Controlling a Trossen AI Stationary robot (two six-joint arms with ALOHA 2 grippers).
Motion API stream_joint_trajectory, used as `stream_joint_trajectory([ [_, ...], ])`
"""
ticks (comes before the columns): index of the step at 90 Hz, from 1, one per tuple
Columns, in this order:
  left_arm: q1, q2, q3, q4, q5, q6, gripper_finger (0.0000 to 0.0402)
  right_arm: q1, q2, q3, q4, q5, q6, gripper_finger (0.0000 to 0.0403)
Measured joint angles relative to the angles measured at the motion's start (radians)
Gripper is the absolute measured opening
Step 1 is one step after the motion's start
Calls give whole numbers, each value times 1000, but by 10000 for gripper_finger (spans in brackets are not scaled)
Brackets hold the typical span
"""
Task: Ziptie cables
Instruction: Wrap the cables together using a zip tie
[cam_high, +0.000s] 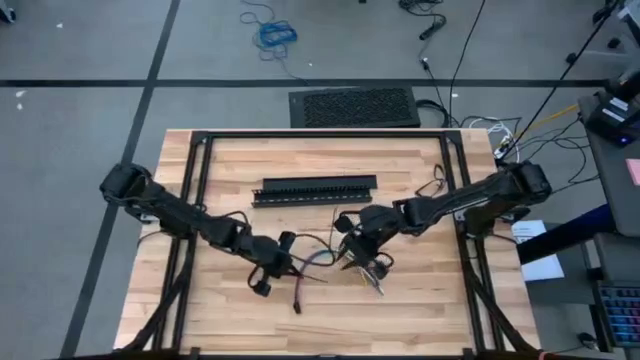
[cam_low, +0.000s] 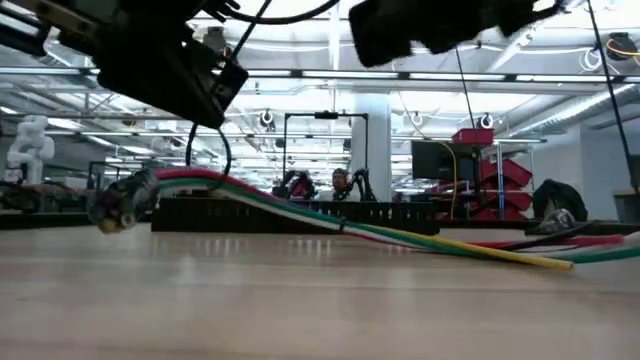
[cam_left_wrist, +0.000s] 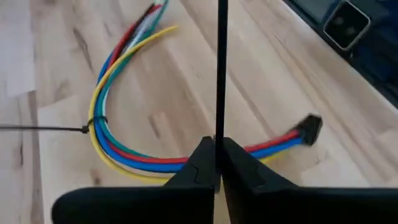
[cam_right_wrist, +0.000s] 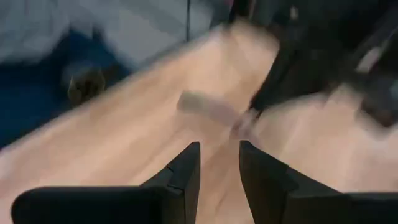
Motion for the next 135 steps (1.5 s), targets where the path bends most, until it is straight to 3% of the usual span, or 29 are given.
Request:
stream_joint_trajectory([
  [10, 0, 4, 0, 5, -1, 0, 10, 3, 92, -76, 345, -32, 37, 100],
  [34, 0, 6, 0, 20, -3, 9, 10, 2, 359, 8, 554, -28, 58, 100],
  [69, 0, 5, 0, 23, -5, 2, 10, 5, 443, 177, 441, -61, 10, 94],
  [94, 0, 5, 0, 21, -5, 2, 10, 5, 443, 191, 403, -55, -28, 5],
  [114, -2, 51, -2, 49, -3, -1, 10, 5, 431, 190, 411, -44, -65, 1],
  [135, -2, 118, -3, 71, 10, -20, 10, 2, 398, 188, 366, 43, -100, 0],
])
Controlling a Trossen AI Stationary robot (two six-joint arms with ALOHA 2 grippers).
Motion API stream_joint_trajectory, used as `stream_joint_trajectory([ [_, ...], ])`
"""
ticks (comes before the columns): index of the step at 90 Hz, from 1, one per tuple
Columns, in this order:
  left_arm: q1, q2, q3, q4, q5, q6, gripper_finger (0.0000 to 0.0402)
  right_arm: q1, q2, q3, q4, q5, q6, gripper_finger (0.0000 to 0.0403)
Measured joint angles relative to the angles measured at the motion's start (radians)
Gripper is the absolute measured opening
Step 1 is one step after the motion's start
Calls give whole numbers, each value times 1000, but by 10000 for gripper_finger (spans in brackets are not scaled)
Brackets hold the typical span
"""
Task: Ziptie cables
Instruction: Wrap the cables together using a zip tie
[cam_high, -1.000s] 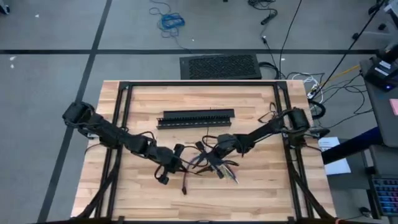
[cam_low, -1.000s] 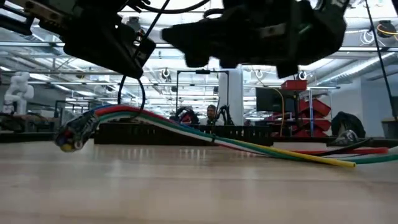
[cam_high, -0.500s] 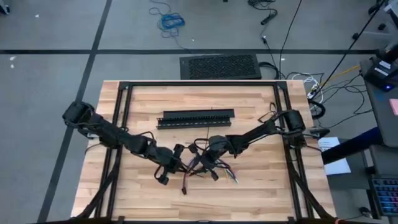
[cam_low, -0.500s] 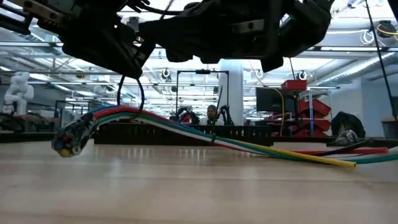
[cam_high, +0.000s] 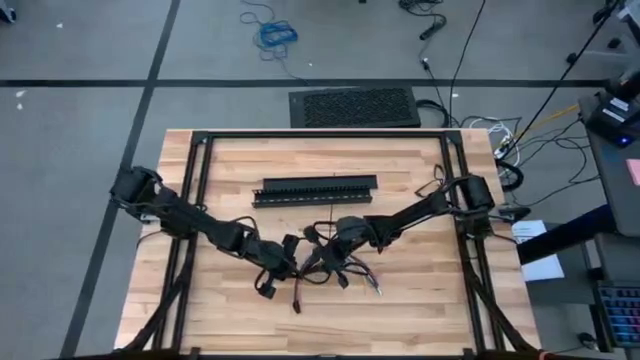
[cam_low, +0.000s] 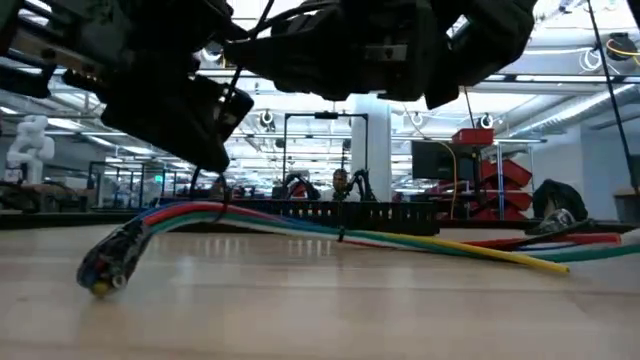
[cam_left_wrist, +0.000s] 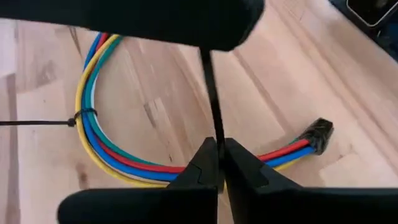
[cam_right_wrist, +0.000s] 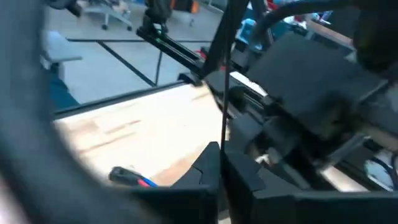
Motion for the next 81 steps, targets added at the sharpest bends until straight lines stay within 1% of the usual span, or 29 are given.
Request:
stream_joint_trajectory([
  [13, -3, 0, 0, -4, 10, -8, 10, -8, -38, 0, -5, 5, -33, 0],
  [21, -10, 1, 0, -14, 11, -8, 10, -7, -77, 0, -47, 8, -71, 0],
  [36, -18, 6, -17, -6, 11, -1, 10, -3, -130, 0, -126, 84, -110, 0],
  [45, -17, 27, -34, 8, 10, -10, 10, -2, -154, 0, -168, 92, -122, 0],
  [61, -18, 89, -66, 105, 19, -52, 10, 3, -163, 0, -184, 122, -136, 0],
  [69, -18, 112, -68, 112, 23, -61, 10, 3, -163, 0, -205, 137, -138, 0],
  [81, -17, 97, -72, 122, -33, -129, 10, 1, -166, 3, -269, 121, -146, 0],
])
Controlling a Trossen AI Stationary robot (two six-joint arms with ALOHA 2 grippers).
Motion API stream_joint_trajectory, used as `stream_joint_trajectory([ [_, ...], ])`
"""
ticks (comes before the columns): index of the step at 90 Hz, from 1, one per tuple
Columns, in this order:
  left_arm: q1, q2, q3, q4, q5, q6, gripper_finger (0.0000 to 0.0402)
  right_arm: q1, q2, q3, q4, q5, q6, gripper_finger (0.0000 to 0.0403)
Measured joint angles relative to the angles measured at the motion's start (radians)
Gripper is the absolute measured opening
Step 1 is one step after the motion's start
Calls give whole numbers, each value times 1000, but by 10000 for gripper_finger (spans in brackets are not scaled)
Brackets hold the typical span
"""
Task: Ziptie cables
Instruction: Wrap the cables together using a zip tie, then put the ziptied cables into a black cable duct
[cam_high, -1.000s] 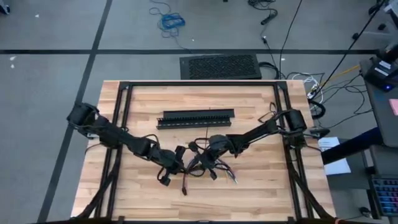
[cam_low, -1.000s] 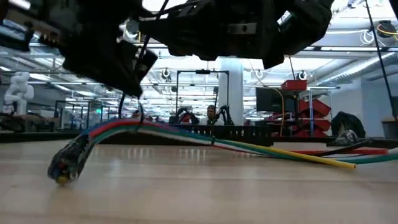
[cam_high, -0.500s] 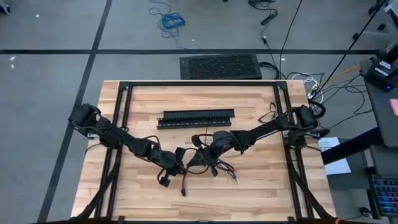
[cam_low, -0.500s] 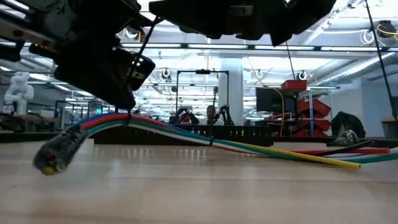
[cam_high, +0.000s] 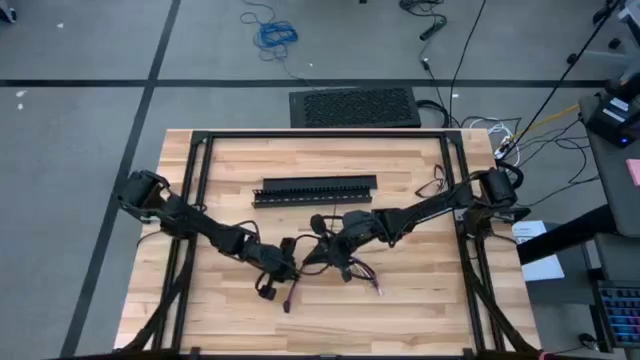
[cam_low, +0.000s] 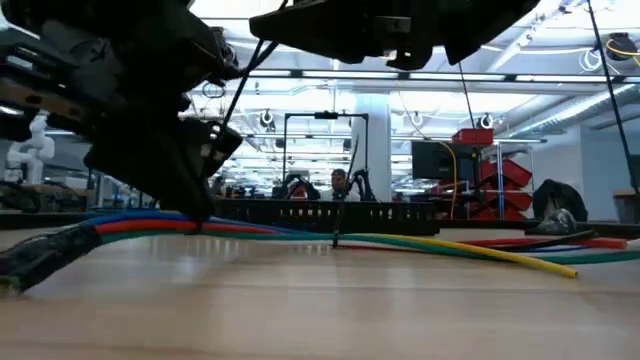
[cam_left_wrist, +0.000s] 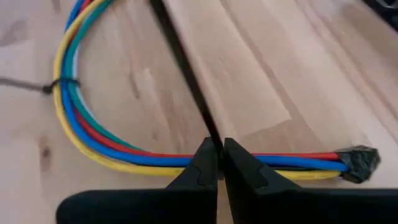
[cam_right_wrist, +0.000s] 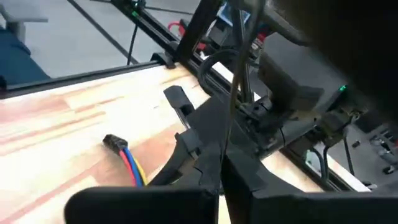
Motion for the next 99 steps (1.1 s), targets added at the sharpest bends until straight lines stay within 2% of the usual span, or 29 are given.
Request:
stream_joint_trajectory([
  [15, 20, -114, 1, -44, -56, -118, 28, -3, -5, 5, -156, -3, 97, 18],
  [20, 23, -168, 5, -70, -73, -126, 40, -3, -8, 4, -217, -2, 120, 37],
  [34, 23, -286, 4, -171, -207, -161, 65, 9, -41, 3, -314, 21, 162, 112],
  [41, 23, -347, 5, -245, -309, -207, 73, 19, -70, 2, -383, 133, 194, 148],
  [46, 21, -381, 5, -305, -372, -262, 77, 30, -104, 2, -423, 271, 219, 169],
  [57, -13, -435, 5, -377, -408, -433, 80, 70, -190, 3, -594, 565, 285, 190],
  [63, -60, -448, 5, -377, -430, -539, 80, 96, -234, -3, -696, 625, 347, 190],
  [70, -126, -436, 7, -381, -498, -692, 81, 122, -282, -31, -751, 642, 440, 187],
  [80, -218, -377, 7, -380, -549, -875, 81, 148, -320, -149, -709, 646, 574, 181],
  [99, -339, -221, 32, -365, -570, -1193, 81, 167, -314, -402, -392, 646, 822, 179],
])
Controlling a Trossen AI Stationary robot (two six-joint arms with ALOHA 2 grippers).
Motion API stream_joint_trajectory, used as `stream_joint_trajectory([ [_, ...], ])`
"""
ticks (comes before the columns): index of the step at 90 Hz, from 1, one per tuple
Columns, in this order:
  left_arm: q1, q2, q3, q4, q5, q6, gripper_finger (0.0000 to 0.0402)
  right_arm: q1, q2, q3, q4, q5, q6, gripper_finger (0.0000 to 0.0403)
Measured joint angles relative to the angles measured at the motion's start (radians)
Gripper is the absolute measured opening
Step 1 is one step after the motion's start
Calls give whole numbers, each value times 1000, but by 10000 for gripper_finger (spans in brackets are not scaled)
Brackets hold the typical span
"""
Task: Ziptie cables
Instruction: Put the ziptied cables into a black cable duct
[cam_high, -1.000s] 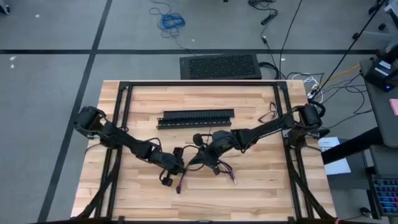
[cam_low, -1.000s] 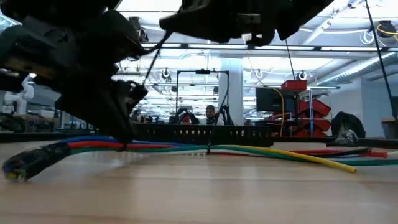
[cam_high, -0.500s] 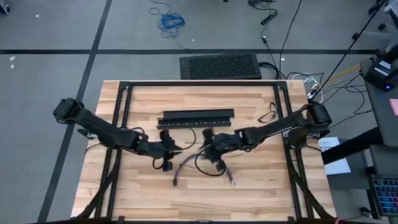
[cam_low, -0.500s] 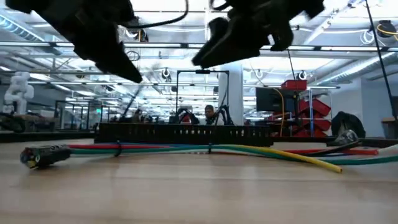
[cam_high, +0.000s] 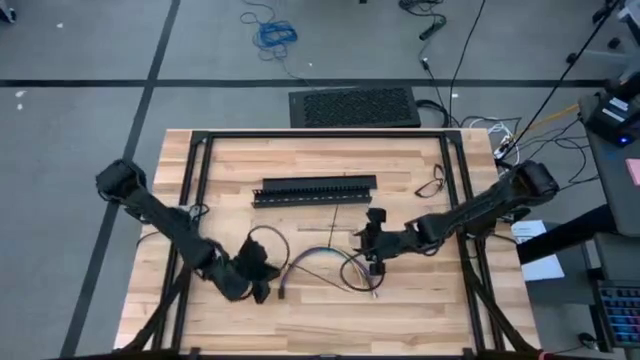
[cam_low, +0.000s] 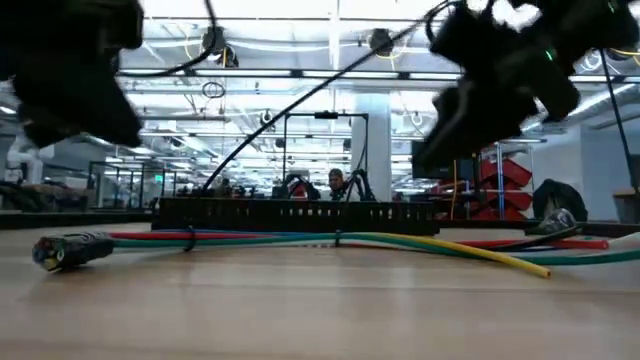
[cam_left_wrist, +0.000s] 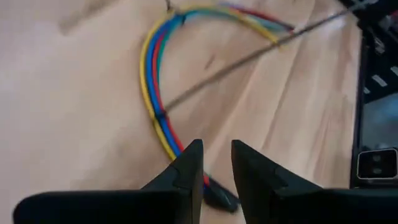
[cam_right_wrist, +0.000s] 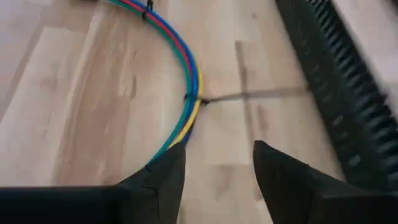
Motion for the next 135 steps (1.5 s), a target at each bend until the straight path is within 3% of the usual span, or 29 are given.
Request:
stream_joint_trajectory([
  [10, -14, 69, 28, 5, -13, -135, 82, -5, 1, -45, 79, 8, 113, 178],
  [25, -7, 160, 61, 24, -12, -253, 82, -3, 20, -50, 173, 19, 132, 178],
  [66, 35, 326, 78, 104, 115, -310, 82, -3, 250, -27, 330, -7, 134, 178],
  [92, 56, 288, 75, 102, 148, -250, 82, -3, 401, 84, 276, -44, 169, 178],
  [107, 64, 232, 73, 83, 122, -220, 82, -4, 403, 96, 249, -45, 171, 177],
  [123, 80, 255, 73, 69, 127, -320, 82, -5, 392, 95, 251, -53, 143, 167],
  [135, 85, 255, 73, 72, 160, -301, 82, -5, 392, 94, 251, -53, 126, 160],
])
